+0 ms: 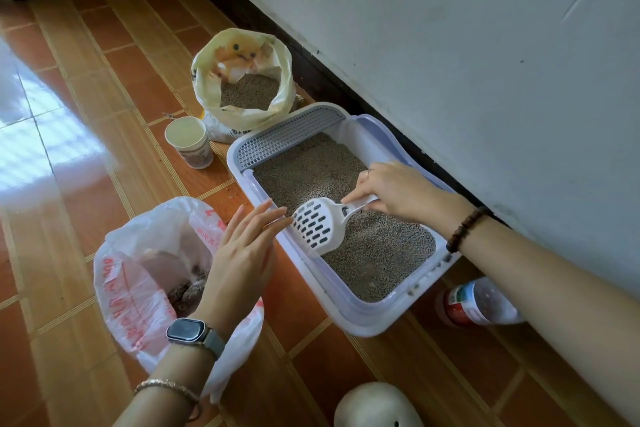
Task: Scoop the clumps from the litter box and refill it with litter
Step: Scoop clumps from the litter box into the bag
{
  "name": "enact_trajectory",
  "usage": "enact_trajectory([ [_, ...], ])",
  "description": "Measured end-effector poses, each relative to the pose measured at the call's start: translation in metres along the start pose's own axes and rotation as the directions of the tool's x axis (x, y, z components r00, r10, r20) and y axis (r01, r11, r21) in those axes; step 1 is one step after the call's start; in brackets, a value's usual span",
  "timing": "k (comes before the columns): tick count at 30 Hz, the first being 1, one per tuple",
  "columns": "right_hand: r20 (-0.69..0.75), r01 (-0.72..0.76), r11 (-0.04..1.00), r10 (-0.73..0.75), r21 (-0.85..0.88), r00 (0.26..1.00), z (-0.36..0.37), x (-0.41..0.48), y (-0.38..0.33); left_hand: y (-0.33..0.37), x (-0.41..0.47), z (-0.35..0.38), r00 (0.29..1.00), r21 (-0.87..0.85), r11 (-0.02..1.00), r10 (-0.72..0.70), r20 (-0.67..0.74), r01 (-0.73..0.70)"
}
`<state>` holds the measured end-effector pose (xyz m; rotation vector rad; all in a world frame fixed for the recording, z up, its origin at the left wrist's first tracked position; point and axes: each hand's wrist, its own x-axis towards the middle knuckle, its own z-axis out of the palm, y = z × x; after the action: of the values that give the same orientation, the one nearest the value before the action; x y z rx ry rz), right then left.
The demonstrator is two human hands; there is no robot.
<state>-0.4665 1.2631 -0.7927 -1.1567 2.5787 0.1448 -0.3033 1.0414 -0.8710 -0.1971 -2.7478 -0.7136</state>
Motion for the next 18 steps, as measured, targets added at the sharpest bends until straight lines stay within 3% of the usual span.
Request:
enact_trajectory([
  [3,0.053,0.067,0.997,-0.066,-0.028,0.996,0.003,0.002,-0.003,0.000,0.000,0.001,1.000,-0.012,1.000,0.003,-0.017,-0.003],
  [7,0.007,0.078,0.993,-0.078,-0.084,0.997,0.006,0.008,-0.005,0.000,0.000,0.001,1.000,-0.012,1.000,0.008,-0.023,-0.008],
  [18,-0.171,-0.132,0.976,0.103,-0.172,0.980,0.001,0.013,0.012,-0.001,0.000,0.000,0.999,-0.010,1.000,0.021,-0.035,-0.021],
])
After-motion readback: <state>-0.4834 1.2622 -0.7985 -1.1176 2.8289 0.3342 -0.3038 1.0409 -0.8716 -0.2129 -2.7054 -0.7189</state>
